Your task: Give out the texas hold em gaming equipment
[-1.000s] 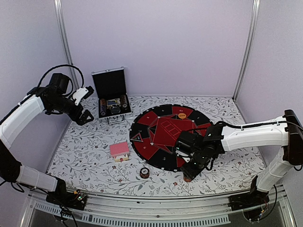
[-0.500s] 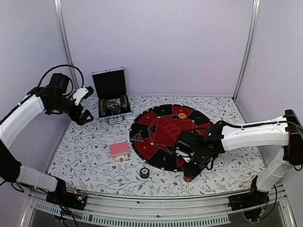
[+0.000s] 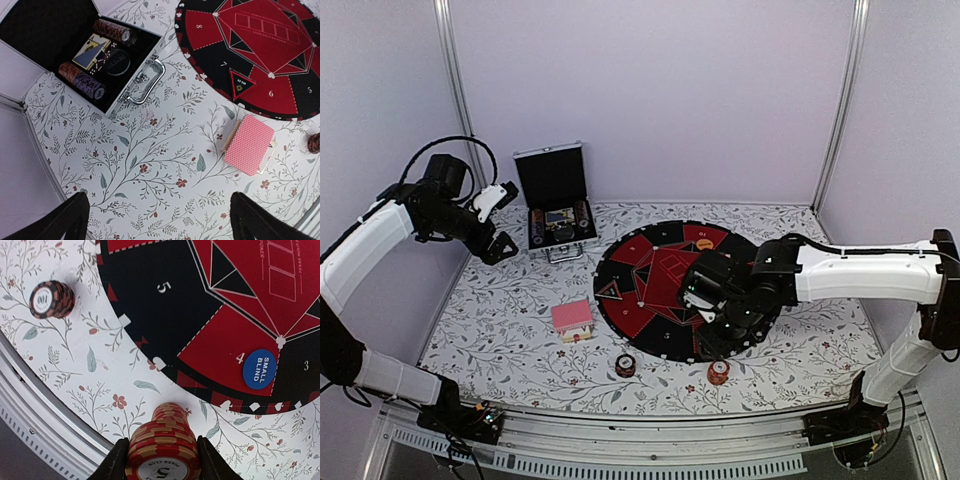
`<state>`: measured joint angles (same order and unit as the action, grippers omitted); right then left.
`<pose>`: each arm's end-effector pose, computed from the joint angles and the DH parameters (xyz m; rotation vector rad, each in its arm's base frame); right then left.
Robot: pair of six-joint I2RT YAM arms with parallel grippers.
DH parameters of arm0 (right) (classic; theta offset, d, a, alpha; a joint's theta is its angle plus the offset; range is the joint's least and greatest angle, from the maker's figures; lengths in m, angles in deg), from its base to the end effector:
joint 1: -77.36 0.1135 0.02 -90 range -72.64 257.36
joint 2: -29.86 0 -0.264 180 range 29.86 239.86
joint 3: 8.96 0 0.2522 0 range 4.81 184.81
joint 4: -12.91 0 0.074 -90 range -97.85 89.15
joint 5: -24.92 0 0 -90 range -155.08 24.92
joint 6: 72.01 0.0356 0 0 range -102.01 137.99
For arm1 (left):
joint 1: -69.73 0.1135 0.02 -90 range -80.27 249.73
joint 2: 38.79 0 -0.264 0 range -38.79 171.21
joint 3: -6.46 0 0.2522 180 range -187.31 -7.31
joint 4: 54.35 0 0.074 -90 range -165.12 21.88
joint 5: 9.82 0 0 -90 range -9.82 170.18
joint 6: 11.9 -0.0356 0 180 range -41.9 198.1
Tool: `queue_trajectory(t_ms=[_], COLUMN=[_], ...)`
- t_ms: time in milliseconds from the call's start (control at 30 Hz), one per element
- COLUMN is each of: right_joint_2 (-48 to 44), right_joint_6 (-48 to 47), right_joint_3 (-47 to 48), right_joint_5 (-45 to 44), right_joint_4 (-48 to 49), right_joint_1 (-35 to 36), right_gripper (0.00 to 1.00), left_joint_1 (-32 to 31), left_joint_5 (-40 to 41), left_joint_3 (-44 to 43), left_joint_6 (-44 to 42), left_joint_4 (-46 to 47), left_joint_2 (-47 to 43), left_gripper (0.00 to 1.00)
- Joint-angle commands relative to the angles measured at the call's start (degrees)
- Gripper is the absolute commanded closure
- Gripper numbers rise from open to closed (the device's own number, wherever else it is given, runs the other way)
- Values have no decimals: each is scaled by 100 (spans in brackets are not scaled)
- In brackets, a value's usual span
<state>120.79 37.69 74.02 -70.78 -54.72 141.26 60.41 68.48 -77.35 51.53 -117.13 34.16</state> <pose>0.1357 0.2690 0.2366 -1.0686 2.6799 0.1362 0.2529 -0.0488 0.3277 0.8384 2.3071 -0.1215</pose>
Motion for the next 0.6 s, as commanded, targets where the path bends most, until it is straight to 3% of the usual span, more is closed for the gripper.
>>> queue_trajectory(t_ms=[0, 233, 567], right_joint_2=[18, 531, 2177], right_joint_6=[-215, -641, -974], right_joint_3=[525, 1310, 2739], right_joint_5=[-139, -25, -90], right_joint_4=[-56, 556, 1214], right_joint_1=[-378, -1507, -3009], right_gripper=[72, 73, 74], left_joint_1=[-78, -74, -92], left_joint_5=[-9, -42, -148], left_joint_3=[-160, -133, -133], left_joint_6=[-42, -12, -42], left_joint_4=[-128, -117, -172], left_joint_2=[-77, -39, -1], left_gripper=[0, 0, 0])
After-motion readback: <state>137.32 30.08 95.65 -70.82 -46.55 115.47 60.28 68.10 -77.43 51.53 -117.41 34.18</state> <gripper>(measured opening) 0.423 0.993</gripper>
